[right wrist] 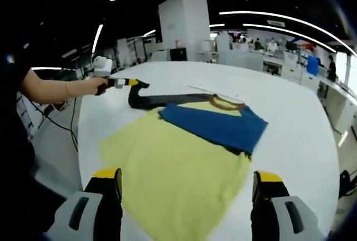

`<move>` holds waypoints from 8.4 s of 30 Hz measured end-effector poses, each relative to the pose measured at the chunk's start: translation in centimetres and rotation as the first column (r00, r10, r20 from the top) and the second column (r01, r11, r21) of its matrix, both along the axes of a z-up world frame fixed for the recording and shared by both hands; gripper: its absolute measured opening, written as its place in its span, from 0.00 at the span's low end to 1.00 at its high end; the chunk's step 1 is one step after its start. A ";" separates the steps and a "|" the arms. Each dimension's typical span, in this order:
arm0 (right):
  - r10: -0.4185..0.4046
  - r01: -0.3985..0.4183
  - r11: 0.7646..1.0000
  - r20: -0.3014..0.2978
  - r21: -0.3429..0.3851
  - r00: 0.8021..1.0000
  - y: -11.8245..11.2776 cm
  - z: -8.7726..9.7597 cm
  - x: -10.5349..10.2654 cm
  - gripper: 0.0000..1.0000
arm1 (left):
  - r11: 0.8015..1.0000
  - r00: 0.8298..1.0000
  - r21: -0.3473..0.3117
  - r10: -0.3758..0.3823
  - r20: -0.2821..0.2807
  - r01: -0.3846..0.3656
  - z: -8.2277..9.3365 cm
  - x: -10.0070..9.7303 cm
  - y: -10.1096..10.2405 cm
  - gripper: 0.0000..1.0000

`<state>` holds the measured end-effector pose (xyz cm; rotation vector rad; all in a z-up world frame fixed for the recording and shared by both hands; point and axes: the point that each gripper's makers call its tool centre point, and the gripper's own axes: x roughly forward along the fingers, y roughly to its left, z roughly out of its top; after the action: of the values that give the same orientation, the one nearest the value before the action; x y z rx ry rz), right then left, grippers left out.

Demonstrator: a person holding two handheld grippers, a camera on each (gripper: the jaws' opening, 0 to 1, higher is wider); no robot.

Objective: Fold the garment on the visible template until the final outline fits inside the template.

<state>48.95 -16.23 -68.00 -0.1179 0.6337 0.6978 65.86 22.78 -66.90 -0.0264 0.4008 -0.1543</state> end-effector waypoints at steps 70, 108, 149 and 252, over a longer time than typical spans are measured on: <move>-0.095 0.094 0.995 -0.078 -0.025 0.992 -3.0 -3.0 -2.0 0.94 | 0.919 0.931 -0.156 -0.350 0.100 0.362 2.8 5.5 -27.3 0.01; -0.156 0.155 0.988 -0.110 -0.021 0.982 -4.9 -4.1 -3.5 0.93 | 0.759 0.782 -0.194 -0.614 0.105 0.622 1.2 1.5 -39.4 0.01; -0.039 0.039 0.999 -0.138 -0.005 0.990 -3.1 -3.3 -3.9 0.99 | 0.579 0.586 -0.120 -0.809 0.041 0.807 -1.9 -5.8 -41.0 0.98; 0.356 -0.451 0.811 -0.296 -0.373 0.886 -3.4 -9.1 -7.3 0.00 | 0.469 0.479 0.148 -0.740 -0.471 0.871 -10.1 -22.2 -14.9 0.02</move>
<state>41.69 -19.68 -77.10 -0.6176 0.9830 0.9840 43.65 7.91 -77.03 0.5558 0.7801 -1.0777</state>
